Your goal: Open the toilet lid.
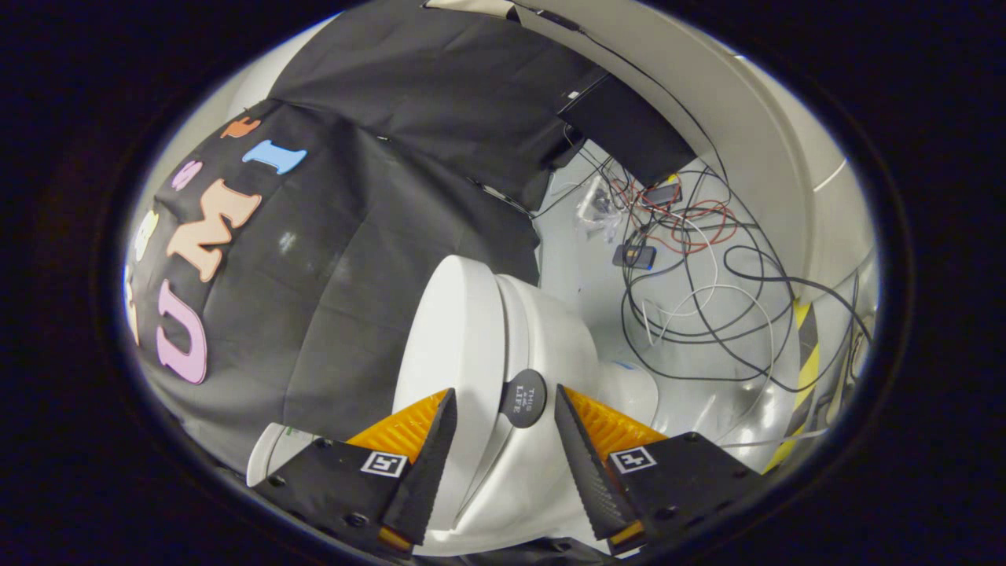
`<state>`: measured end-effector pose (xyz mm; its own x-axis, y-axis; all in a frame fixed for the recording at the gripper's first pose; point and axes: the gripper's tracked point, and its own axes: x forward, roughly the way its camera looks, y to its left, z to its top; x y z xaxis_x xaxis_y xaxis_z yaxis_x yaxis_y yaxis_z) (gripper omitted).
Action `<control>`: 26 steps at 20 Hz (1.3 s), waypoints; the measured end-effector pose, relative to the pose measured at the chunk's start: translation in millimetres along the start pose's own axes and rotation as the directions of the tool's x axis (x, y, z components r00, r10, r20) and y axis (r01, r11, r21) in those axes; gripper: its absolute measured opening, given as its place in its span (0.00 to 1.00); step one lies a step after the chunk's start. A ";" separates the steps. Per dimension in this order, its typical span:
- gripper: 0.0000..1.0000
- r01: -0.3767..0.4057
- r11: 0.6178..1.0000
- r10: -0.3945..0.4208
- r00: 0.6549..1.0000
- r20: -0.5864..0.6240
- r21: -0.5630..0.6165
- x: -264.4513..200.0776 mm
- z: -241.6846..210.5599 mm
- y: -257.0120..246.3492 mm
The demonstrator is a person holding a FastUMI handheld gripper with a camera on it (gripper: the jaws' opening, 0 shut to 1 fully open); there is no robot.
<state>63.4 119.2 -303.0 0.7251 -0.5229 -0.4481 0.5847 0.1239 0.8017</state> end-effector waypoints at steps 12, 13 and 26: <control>0.59 0.014 0.998 -0.012 0.999 -0.033 0.061 12.9 -8.4 -8.4; 0.52 0.016 0.999 -0.013 0.999 -0.050 0.048 11.8 -12.2 -10.9; 0.13 -0.010 0.998 0.013 0.998 -0.055 0.054 8.1 -11.3 -7.7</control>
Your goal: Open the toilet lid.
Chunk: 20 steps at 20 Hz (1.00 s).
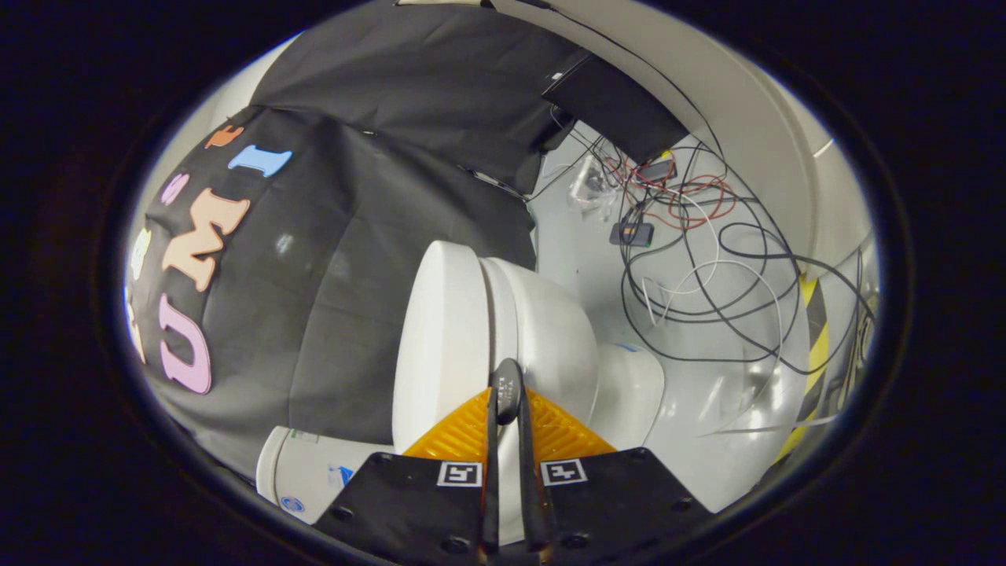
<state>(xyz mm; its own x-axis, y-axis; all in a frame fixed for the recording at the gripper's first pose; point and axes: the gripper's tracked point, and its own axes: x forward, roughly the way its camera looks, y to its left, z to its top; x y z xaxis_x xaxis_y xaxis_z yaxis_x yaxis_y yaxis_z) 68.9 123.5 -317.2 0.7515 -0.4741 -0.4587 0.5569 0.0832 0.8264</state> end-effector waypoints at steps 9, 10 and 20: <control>0.13 -0.034 0.997 0.034 0.999 0.003 -0.075 -12.1 1.1 20.9; 0.13 -0.044 0.995 0.045 0.999 0.010 -0.089 -14.2 2.8 27.1; 0.13 -0.098 0.939 0.106 0.994 0.008 -0.330 -36.5 12.2 79.7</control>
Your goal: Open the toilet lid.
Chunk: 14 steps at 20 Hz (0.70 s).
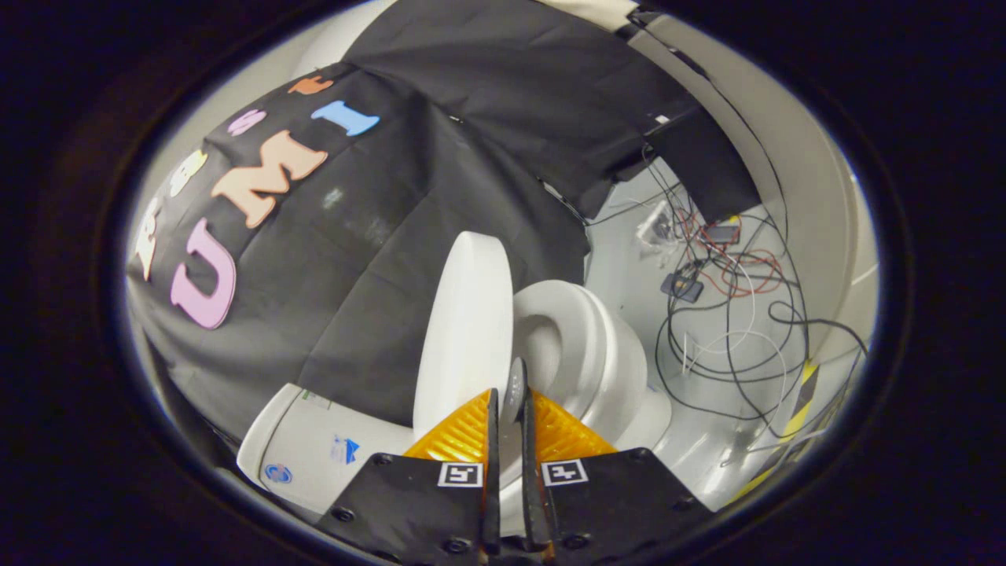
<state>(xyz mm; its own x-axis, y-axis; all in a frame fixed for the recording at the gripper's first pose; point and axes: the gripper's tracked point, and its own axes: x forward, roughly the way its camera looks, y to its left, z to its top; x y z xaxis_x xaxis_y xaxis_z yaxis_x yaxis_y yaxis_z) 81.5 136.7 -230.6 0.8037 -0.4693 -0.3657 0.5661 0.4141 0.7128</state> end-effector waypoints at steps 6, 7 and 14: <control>0.13 -0.097 0.988 0.099 0.995 0.009 -0.121 -2.9 14.3 50.3; 0.13 -0.106 0.983 0.108 0.994 0.001 -0.146 -3.8 15.2 56.6; 0.13 -0.163 0.959 0.166 0.986 -0.005 -0.234 -13.4 18.3 91.2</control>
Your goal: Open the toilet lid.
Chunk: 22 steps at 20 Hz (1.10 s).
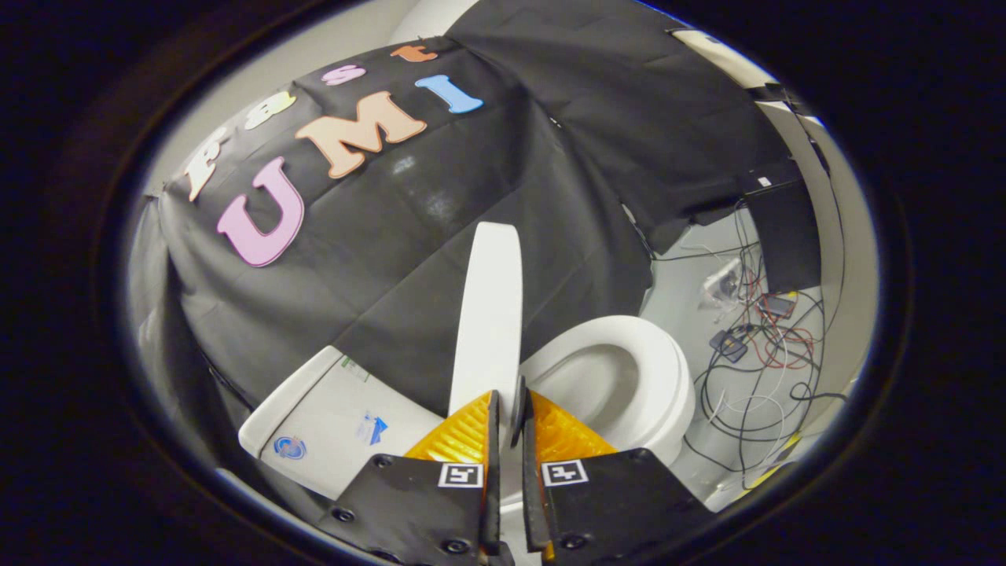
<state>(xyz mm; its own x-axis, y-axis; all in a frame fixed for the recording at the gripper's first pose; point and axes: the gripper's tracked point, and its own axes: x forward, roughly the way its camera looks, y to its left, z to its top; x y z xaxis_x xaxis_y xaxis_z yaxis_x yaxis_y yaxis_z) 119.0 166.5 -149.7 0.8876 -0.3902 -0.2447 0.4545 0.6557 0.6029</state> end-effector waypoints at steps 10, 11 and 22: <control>0.13 -0.150 0.970 0.154 0.988 0.007 -0.190 -12.7 8.2 79.4; 0.13 -0.169 0.965 0.174 0.985 0.005 -0.202 -12.6 6.0 89.6; 0.20 -0.345 0.872 0.345 0.936 -0.062 -0.347 -19.5 -25.1 191.0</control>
<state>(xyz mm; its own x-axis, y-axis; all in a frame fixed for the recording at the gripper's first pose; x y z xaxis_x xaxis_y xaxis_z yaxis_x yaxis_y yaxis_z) 190.4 315.6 -48.8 0.9928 -0.0989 -0.0679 0.1164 0.9307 0.3467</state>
